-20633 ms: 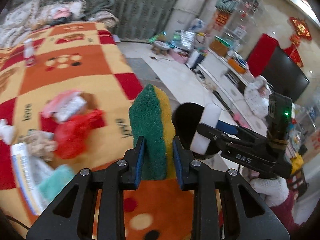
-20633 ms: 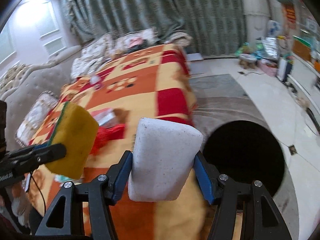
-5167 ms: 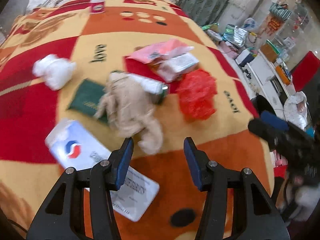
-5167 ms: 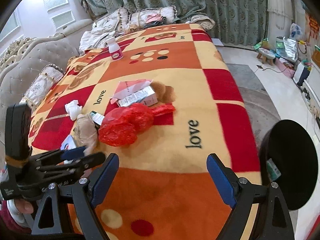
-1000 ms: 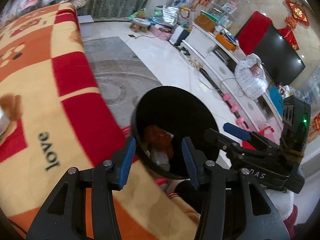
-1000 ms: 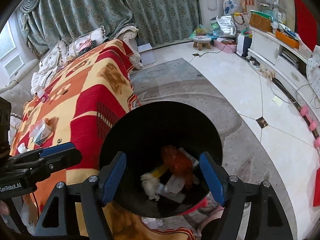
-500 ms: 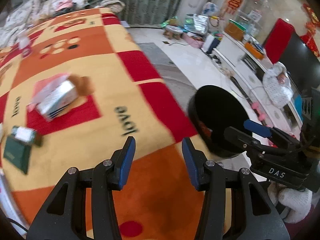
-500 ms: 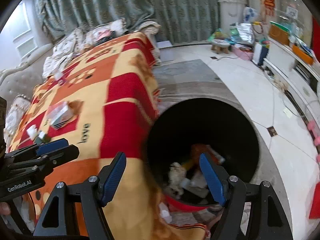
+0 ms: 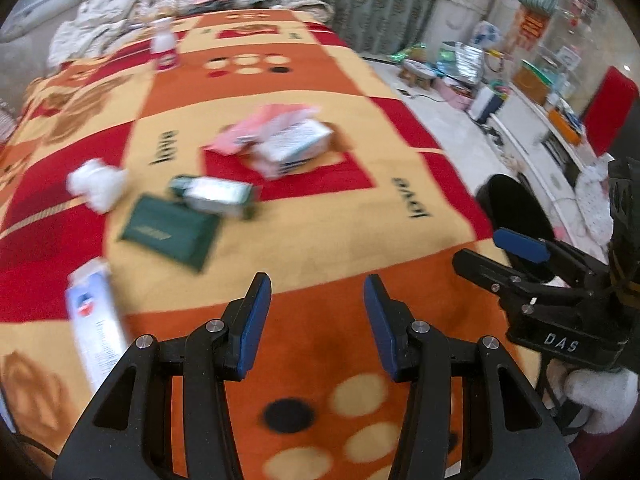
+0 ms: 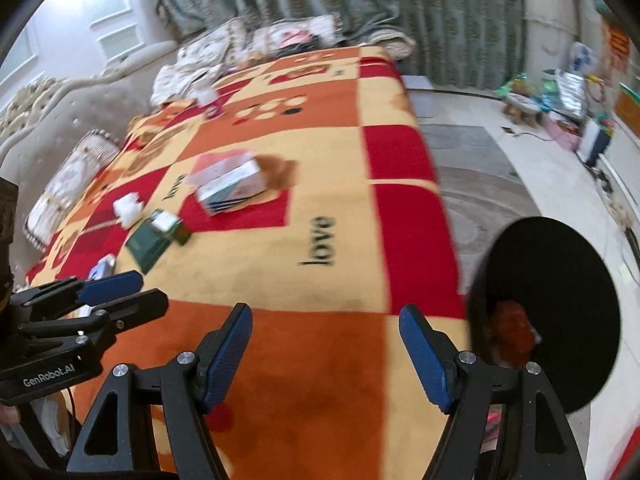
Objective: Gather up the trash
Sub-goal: 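Move both tools back over the remaining trash on the blanket, then grasp the green-white medicine box with right tool while left tool grasps white tablet box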
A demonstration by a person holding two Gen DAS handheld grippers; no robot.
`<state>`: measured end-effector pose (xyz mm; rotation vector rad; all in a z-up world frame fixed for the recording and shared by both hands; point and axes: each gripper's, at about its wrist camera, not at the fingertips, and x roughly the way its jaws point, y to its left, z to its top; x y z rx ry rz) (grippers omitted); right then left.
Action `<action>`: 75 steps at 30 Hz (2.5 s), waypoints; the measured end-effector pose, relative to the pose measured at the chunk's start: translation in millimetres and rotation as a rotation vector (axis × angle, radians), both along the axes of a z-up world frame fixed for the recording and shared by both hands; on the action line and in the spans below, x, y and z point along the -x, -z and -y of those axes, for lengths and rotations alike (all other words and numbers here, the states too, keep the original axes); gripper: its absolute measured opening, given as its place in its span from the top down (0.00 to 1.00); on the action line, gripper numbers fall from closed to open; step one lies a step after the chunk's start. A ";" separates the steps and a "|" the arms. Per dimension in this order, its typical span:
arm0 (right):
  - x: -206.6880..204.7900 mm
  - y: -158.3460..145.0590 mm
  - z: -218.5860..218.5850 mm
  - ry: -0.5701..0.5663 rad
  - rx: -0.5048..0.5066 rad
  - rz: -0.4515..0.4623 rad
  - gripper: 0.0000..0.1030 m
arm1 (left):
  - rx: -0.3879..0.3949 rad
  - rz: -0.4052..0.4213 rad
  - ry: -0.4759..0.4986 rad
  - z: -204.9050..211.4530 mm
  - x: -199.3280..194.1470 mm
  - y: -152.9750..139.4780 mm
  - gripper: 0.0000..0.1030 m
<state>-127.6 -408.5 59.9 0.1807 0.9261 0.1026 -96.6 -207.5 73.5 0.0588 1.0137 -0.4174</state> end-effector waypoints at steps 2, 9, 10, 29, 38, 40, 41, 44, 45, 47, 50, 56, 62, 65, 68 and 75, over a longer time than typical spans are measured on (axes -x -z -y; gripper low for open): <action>-4.6 0.7 -12.4 -0.030 -0.006 -0.005 0.29 | 0.000 -0.004 -0.041 -20.2 0.0 0.0 0.55; -19.8 1.3 -52.6 -0.124 -0.024 -0.016 0.29 | 0.019 0.011 -0.190 -93.2 7.1 -4.3 0.55; -22.2 1.3 -58.2 -0.138 -0.024 -0.016 0.29 | 0.022 0.009 -0.212 -102.8 7.5 -4.0 0.55; -123.0 8.1 -160.4 -0.405 0.092 -0.018 0.45 | 0.076 -0.107 -0.317 -145.9 -2.2 34.6 0.51; -140.0 23.6 -173.4 -0.478 0.107 -0.073 0.76 | 0.088 -0.114 -0.314 -145.1 -8.3 39.3 0.49; -132.2 23.0 -167.3 -0.474 0.098 -0.078 0.76 | 0.087 -0.115 -0.315 -144.9 -8.8 39.3 0.49; -126.4 23.0 -161.2 -0.463 0.095 -0.084 0.76 | 0.087 -0.114 -0.315 -144.9 -8.1 39.2 0.49; -99.0 19.5 -136.9 -0.417 0.056 -0.086 0.78 | 0.090 -0.115 -0.312 -143.6 -8.5 39.1 0.49; -90.0 19.2 -130.4 -0.403 0.053 -0.089 0.78 | 0.089 -0.114 -0.310 -142.5 -8.6 39.1 0.49; -71.4 20.4 -120.0 -0.377 0.054 -0.098 0.78 | 0.079 -0.111 -0.306 -139.3 -10.1 39.6 0.49; -49.2 27.0 -112.1 -0.358 0.057 -0.127 0.78 | 0.077 -0.102 -0.308 -136.7 -10.8 40.1 0.49; -48.6 31.1 -113.7 -0.337 0.045 -0.105 0.78 | 0.083 -0.094 -0.314 -136.0 -11.2 40.5 0.51; -58.3 31.7 -119.9 -0.335 0.038 -0.085 0.78 | 0.096 -0.097 -0.316 -135.3 -7.0 38.9 0.51; -58.6 32.4 -122.7 -0.334 0.040 -0.076 0.78 | 0.098 -0.094 -0.308 -132.9 -3.9 36.6 0.51; -56.1 31.9 -123.5 -0.338 0.044 -0.076 0.78 | 0.093 -0.078 -0.297 -129.9 0.0 32.3 0.51; -39.3 20.7 -113.0 -0.331 0.019 -0.049 0.79 | 0.100 -0.058 -0.264 -117.0 5.9 23.5 0.51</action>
